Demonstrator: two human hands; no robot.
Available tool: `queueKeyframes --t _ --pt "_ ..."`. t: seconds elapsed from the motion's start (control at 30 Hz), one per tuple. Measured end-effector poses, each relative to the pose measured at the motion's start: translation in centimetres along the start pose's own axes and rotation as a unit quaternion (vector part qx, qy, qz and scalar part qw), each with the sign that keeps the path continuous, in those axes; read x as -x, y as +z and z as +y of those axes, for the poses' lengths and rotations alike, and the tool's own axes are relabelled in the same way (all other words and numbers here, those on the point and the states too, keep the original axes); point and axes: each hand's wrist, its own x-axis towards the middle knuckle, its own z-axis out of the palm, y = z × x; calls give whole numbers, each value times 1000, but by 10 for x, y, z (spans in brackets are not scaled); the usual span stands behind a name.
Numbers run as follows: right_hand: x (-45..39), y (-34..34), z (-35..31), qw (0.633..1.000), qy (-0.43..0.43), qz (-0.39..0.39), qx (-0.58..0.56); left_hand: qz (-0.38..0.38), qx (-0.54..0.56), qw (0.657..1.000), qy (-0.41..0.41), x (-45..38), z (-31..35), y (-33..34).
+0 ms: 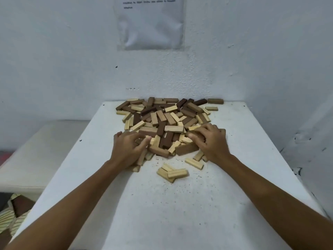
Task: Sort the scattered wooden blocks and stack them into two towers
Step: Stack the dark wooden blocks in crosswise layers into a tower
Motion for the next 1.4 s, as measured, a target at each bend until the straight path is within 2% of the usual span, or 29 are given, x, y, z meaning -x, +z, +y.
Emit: queueKeyframes --t 0.13,0.2,0.23,0.3,0.37,0.43,0.53,0.67,0.73,0.83,0.9,0.97,1.07,1.17,1.23,1.3,1.33,1.4 --pt "-37 14 -22 995 45 28 -81 -4 -35 999 1 -28 8 19" --pt "-49 8 -31 995 12 49 -91 8 12 1000 8 -40 16 13" --pt "-49 1 -37 993 -18 24 -112 -3 51 998 33 -41 18 7" --pt "-34 -15 -44 981 -95 -134 -105 -78 73 985 134 -31 18 -9" --pt "-8 -27 -44 941 -181 -283 29 -187 -4 957 220 -9 13 -20" --pt "12 -27 -31 912 -233 -313 128 -271 -84 935 211 8 4 -19" --pt "9 -16 -17 913 -209 -317 149 -322 -110 931 130 6 -2 -5" --pt "-16 -7 -16 934 -191 -279 115 -301 -108 939 126 -13 -1 8" --pt "-27 -5 -12 947 -192 -249 65 -260 -89 953 127 -18 -4 9" --pt "-42 -3 -6 961 -164 -219 -30 -252 -81 958 115 -27 -6 5" --pt "-55 3 -7 971 -117 -174 -117 -243 -35 965 98 -35 -2 1" --pt "-70 13 -6 977 -89 -109 -163 -200 26 975 94 -46 6 -3" --pt "-93 29 -9 987 -52 -77 -130 -159 98 981 44 -66 26 0" --pt "-108 35 -19 995 -12 -47 -92 -66 82 994 -36 -86 36 15" --pt "-104 27 -29 994 -3 -8 -112 -37 97 993 -62 -92 35 19" --pt "-85 9 -36 990 -42 -33 -132 -93 121 988 -15 -86 30 8" --pt "-71 0 -36 987 -69 -92 -113 -138 113 983 36 -78 23 1" --pt "-39 -17 -29 966 -121 -228 3 -191 44 970 144 -53 3 -14"
